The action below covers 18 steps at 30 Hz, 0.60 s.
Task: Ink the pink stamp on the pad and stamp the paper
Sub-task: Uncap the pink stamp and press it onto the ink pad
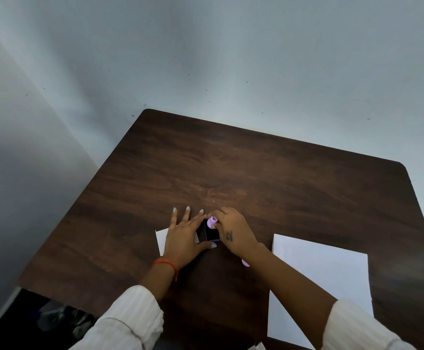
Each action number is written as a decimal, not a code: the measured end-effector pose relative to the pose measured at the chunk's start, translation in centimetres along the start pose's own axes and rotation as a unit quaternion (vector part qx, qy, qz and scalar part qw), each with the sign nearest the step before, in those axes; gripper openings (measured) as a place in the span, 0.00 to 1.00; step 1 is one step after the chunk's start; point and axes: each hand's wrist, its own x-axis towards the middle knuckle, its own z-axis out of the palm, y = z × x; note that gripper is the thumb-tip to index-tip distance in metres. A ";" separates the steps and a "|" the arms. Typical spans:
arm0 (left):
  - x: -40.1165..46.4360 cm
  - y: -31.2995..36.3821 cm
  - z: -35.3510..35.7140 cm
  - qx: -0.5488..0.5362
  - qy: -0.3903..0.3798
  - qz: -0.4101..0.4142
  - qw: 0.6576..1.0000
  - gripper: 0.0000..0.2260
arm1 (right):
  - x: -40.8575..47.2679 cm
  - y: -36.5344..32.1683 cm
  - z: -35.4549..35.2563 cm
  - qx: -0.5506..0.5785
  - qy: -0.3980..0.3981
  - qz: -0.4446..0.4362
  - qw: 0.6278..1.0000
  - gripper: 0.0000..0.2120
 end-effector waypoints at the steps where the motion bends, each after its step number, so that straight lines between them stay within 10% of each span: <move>1: 0.0 0.0 0.0 0.000 -0.001 -0.001 1.000 0.34 | 0.0 -0.1 0.3 -0.019 -0.010 -0.014 1.000 0.07; 18: 0.0 0.1 0.1 -0.011 -0.007 -0.007 1.000 0.34 | 0.1 -0.6 1.2 -0.104 -0.059 -0.034 0.992 0.16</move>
